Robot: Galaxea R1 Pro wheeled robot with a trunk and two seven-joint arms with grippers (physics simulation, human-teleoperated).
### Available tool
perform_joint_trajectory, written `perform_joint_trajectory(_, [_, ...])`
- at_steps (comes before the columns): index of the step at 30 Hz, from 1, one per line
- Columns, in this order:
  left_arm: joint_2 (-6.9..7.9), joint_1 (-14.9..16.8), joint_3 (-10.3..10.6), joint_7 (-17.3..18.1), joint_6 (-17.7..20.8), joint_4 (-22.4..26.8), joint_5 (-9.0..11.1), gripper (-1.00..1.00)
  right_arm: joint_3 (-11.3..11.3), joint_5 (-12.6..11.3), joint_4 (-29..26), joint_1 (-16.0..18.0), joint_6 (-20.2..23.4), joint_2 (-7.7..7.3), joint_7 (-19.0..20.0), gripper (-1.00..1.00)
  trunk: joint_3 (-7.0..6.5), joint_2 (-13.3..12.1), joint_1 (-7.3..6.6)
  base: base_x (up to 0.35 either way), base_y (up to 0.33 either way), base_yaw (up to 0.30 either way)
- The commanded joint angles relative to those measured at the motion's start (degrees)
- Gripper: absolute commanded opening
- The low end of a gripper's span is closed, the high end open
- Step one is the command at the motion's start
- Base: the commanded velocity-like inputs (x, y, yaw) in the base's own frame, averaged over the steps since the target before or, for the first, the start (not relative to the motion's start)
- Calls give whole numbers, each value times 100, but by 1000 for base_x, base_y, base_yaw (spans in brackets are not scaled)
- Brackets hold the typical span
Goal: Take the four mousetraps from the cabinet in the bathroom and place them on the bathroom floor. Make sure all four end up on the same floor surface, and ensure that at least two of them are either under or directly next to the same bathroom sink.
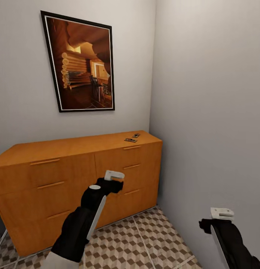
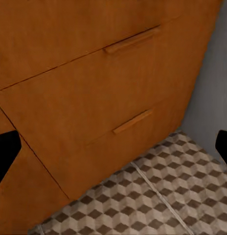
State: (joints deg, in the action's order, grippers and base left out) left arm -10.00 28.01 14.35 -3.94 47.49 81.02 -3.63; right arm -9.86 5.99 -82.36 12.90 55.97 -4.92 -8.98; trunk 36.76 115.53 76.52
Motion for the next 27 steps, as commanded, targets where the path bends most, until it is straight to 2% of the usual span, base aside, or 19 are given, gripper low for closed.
perform_joint_trajectory(1, [0, 226, 49, 12, 129, 66, -33, 100, -12, 41, -120, 191, 267, -3, 25, 100, 8, 3, 0, 0, 0, 0])
perform_joint_trajectory(2, [0, 438, 83, 25, 213, 115, -33, 100, -24, 43, -209, 378, 403, -4, 26, 100, 8, 3, 0, 0, 0, 0])
perform_joint_trajectory(9, [0, 1855, 193, 47, 655, 273, -29, 100, -59, 73, -488, 1652, 403, -26, 34, 100, 8, 3, 0, 0, 0, 0])
perform_joint_trajectory(10, [0, 1855, 193, 47, 655, 273, -29, 100, -59, 73, -488, 1652, 403, -26, 34, 100, 8, 3, 0, 0, 0, 0])
perform_joint_trajectory(16, [0, 2715, 166, 42, 934, 279, -34, 100, -61, 64, -541, 2371, 403, -53, 46, 100, 8, 3, 0, 0, 0, 0])
perform_joint_trajectory(19, [23, 3020, 48, 50, 1005, 259, -26, 100, -59, 45, -547, 2527, 403, -57, 50, 100, 8, 3, 0, 0, 0, 0])
perform_joint_trajectory(20, [23, 3020, 48, 50, 1005, 259, -26, 100, -59, 45, -547, 2527, 403, -57, 50, 100, 8, 3, 0, 0, 0, 0])
perform_joint_trajectory(27, [96, 3413, -570, 65, 1157, 231, -2, 100, -32, 24, -552, 2657, 403, -29, 66, 100, 8, 3, 0, 0, 0, 0])
